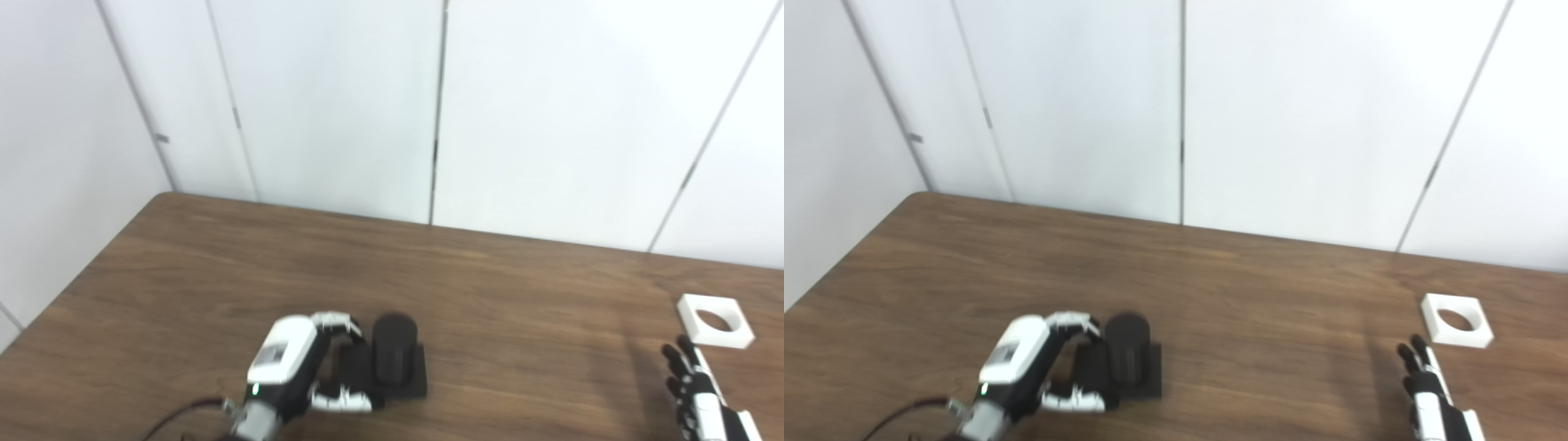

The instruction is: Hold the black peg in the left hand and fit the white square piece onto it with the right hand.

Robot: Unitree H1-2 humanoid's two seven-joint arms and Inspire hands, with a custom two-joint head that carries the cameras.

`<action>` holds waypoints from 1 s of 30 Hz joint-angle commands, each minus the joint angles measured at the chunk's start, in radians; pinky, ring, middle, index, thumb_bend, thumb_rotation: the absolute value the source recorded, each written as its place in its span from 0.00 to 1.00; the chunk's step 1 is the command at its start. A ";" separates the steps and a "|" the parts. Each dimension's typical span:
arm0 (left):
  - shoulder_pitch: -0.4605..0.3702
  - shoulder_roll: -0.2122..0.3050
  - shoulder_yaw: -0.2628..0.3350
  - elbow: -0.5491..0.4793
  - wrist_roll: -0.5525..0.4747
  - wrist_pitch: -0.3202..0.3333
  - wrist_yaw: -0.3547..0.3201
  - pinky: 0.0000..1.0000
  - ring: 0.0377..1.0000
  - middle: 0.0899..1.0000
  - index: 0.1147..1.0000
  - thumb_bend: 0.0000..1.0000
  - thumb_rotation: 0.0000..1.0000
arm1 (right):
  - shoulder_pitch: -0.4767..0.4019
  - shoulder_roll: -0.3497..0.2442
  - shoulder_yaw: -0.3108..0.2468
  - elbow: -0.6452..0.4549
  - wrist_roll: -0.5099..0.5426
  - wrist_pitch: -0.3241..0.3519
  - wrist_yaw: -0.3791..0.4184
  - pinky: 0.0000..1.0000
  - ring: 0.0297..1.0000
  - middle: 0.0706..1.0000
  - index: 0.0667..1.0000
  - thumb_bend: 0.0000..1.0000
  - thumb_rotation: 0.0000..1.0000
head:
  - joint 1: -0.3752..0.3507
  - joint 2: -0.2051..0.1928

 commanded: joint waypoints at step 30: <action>0.146 -0.047 -0.125 0.010 0.086 -0.230 -0.055 0.79 0.84 0.78 0.42 0.51 0.04 | 0.121 0.041 0.078 -0.116 -0.076 0.060 -0.062 1.00 0.97 0.90 0.94 0.54 1.00 | -0.206 0.099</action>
